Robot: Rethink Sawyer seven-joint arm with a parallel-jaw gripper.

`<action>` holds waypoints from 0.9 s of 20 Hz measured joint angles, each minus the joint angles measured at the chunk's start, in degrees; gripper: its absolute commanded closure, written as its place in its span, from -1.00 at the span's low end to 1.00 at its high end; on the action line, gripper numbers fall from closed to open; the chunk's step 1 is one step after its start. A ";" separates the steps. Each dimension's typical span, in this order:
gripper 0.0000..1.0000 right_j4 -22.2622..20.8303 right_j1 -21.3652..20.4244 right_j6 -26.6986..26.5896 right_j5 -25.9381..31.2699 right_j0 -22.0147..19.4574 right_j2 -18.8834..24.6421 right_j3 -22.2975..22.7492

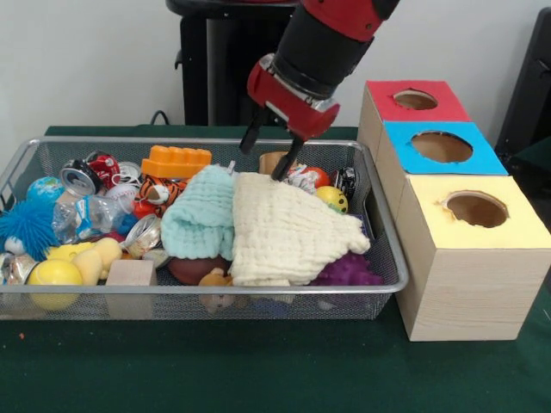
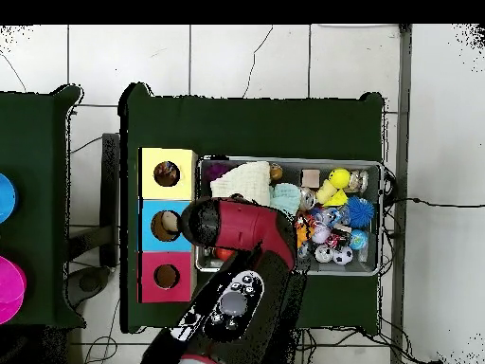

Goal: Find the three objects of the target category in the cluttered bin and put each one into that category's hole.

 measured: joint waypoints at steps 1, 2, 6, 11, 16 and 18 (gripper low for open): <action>-1.00 0.00 0.04 0.00 -0.01 -1.37 1.49 0.89; -1.00 -0.02 0.04 0.00 0.00 -1.83 2.09 1.29; -1.00 0.00 0.04 0.00 -0.01 -2.70 4.14 2.98; -1.00 0.00 -0.34 0.00 -0.01 -1.73 5.67 5.19; -1.00 0.00 -1.00 0.00 -0.01 -0.14 7.20 6.97; -1.00 0.00 -1.03 0.00 -0.08 0.06 7.53 7.29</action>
